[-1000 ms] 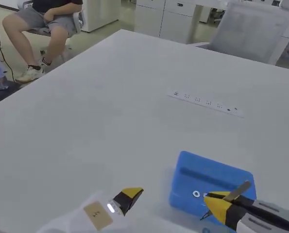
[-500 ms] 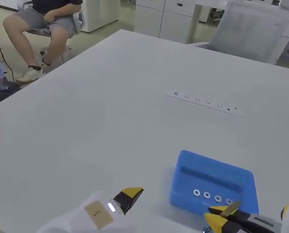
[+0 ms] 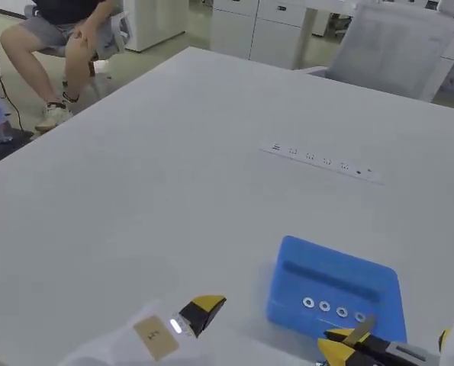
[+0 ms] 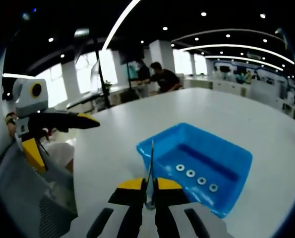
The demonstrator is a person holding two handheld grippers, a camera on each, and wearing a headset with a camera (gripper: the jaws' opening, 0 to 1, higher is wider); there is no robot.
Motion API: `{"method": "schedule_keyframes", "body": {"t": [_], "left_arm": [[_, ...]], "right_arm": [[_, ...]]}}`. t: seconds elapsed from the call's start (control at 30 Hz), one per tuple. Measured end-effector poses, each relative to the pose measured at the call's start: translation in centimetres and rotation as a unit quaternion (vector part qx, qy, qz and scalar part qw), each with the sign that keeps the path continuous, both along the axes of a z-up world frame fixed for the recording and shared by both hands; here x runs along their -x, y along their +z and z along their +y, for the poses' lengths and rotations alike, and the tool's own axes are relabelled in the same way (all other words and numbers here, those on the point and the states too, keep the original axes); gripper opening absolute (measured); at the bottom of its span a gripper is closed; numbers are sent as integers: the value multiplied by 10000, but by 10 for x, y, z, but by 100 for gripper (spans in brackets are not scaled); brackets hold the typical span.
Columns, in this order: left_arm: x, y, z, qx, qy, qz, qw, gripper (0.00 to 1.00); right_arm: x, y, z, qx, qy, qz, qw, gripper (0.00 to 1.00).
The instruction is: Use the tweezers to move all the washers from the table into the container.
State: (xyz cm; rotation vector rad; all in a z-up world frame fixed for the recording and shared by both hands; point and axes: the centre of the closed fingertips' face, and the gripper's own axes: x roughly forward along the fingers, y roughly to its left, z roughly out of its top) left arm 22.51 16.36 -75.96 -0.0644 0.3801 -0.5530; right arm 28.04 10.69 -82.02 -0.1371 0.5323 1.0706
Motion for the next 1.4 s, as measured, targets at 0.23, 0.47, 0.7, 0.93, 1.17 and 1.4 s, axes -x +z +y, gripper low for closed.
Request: {"method": "schedule_keyframes", "body": {"t": [0.23,0.47,0.7,0.93,1.17,1.4], "left_arm": [[0,0,-1,-2,-11,-1,10000,82],[1,0,-1,4,-14,1,10000,82],[1,0,-1,3,-26,-9,10000,82],[1,-1,-1,-13,-24,1,10000,82],[1,-1,-2,-29,-49,10,10000,82],[1,-2,-3,-55,-82,26,9999,82]], "right_arm": [[11,-1,6,-120,53,85,9999,4],[19,0,13,-167,127,122,9997,4],[24,1,17,-154,202,121,9996,4],[26,0,16,-47,194,97,9998,4],[31,0,19,-7,305,-9,9995,4],[42,-1,26,361,860,-521,9943,4]]}}
